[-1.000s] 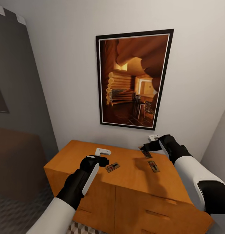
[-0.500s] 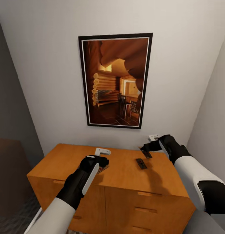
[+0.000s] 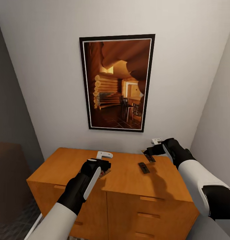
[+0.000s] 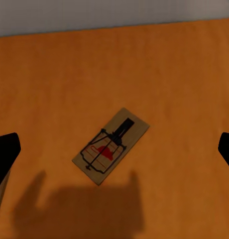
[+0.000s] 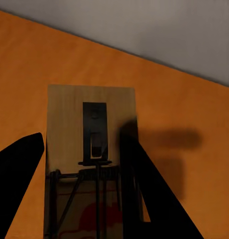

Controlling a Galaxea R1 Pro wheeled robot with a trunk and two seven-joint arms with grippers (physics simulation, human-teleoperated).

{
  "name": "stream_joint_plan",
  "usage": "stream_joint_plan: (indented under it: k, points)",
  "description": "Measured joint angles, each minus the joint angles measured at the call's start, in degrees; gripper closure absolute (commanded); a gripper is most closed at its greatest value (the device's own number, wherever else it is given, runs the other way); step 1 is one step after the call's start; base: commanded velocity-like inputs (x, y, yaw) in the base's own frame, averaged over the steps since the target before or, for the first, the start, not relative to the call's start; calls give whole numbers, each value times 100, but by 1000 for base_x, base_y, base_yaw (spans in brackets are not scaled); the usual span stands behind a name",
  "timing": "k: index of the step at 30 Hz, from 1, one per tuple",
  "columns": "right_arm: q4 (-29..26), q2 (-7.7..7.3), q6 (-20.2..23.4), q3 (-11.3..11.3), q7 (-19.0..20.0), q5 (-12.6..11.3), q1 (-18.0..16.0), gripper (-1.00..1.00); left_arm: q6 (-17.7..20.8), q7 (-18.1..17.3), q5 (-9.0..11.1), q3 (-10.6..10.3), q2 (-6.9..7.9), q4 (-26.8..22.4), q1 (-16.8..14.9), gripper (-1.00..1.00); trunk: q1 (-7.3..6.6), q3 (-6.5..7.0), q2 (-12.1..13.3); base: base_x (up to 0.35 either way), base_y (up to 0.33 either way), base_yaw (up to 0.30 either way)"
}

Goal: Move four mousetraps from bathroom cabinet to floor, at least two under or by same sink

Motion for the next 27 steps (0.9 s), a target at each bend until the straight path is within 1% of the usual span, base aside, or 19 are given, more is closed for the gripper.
stream_joint_plan:
  k: [6,9,27]
  points:
    - [0,0,0,-3,0,0,0,100,1,-18,-6,0,0,-1,0,-100,0,0,0,0,11,0]
    - [0,-1,-2,-2,1,0,0,100,2,-21,-5,-3,0,0,0,-100,0,0,0,0,144,0]
    - [3,-1,-3,2,-7,0,1,100,2,-14,-16,-6,0,0,-1,-100,0,0,0,0,258,0]
